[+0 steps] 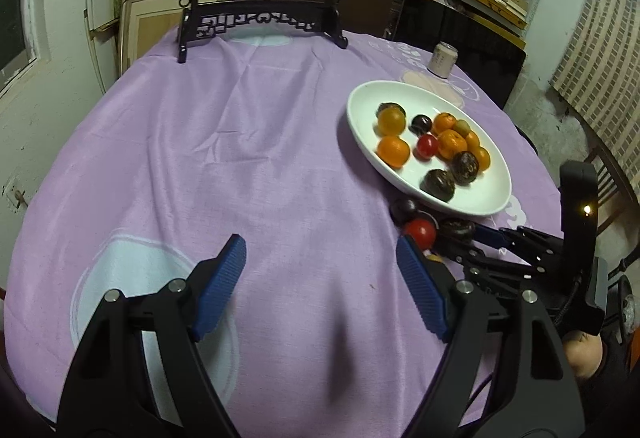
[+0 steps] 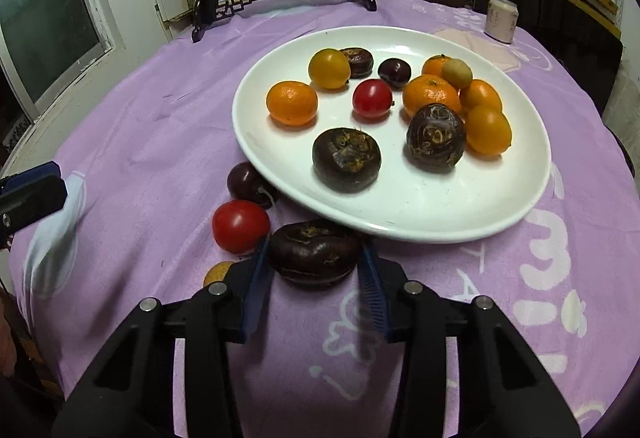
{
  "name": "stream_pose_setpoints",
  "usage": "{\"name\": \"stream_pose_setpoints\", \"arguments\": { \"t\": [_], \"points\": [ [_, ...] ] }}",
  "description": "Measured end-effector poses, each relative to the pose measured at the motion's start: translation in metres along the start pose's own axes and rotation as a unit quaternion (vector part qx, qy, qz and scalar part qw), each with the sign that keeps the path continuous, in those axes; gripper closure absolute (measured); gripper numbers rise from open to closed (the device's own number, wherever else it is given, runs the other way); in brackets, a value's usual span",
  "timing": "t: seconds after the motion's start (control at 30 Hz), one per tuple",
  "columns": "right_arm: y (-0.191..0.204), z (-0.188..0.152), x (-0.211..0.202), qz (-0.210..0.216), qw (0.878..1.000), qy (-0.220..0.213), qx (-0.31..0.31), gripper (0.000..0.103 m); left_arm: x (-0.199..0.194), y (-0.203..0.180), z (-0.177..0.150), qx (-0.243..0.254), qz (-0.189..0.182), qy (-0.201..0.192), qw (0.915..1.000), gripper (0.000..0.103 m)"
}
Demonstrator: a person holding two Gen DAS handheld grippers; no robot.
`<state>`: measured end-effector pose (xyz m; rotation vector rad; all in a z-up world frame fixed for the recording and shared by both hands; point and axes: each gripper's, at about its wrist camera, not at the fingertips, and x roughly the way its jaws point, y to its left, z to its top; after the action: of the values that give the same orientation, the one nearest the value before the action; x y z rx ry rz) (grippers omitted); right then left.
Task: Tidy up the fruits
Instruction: 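Grasp a dark brown fruit with the right tool while the left tool grasps a small yellow fruit, then carry both fruits over the white plate and open both tools to drop them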
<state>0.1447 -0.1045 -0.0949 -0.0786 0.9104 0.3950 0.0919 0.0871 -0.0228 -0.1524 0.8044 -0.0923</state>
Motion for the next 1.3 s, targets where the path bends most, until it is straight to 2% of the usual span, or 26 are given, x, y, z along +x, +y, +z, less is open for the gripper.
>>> {"name": "stream_pose_setpoints", "arguments": {
  "t": [0.2,0.5,0.63,0.7,0.77,0.83,0.9,0.93,1.3],
  "points": [
    [-0.014,-0.019,-0.032,0.003,1.000,-0.004,0.005,0.059,0.007,-0.027,-0.006,0.029,-0.015,0.018,0.9993,0.024],
    [-0.063,-0.063,-0.070,-0.024,0.998,-0.014,0.056,0.059,0.040,-0.099,-0.020,0.102,-0.029,0.054,0.9930,0.026],
    [-0.072,-0.068,-0.072,-0.013,0.998,-0.017,0.065,0.059,0.056,-0.111,-0.021,0.111,-0.015,0.067,0.9914,0.036],
    [-0.074,-0.069,-0.072,-0.005,0.998,-0.019,0.067,0.059,0.066,-0.110,-0.021,0.105,-0.008,0.081,0.9912,0.046],
    [-0.074,-0.069,-0.071,0.003,0.998,-0.020,0.066,0.059,0.075,-0.107,-0.022,0.100,-0.008,0.097,0.9902,0.066],
    [-0.073,-0.067,-0.071,0.009,0.998,-0.020,0.065,0.059,0.083,-0.106,-0.023,0.098,-0.005,0.107,0.9894,0.068],
    [-0.073,-0.067,-0.070,0.014,0.998,-0.020,0.065,0.059,0.085,-0.108,-0.024,0.103,0.004,0.098,0.9899,0.073],
    [-0.072,-0.067,-0.070,0.015,0.998,-0.020,0.065,0.059,0.084,-0.108,-0.024,0.104,0.010,0.095,0.9899,0.079],
    [-0.067,-0.061,-0.075,0.013,0.998,-0.023,0.065,0.059,0.059,-0.112,-0.024,0.108,-0.022,0.081,0.9905,0.080]
  ]
}}
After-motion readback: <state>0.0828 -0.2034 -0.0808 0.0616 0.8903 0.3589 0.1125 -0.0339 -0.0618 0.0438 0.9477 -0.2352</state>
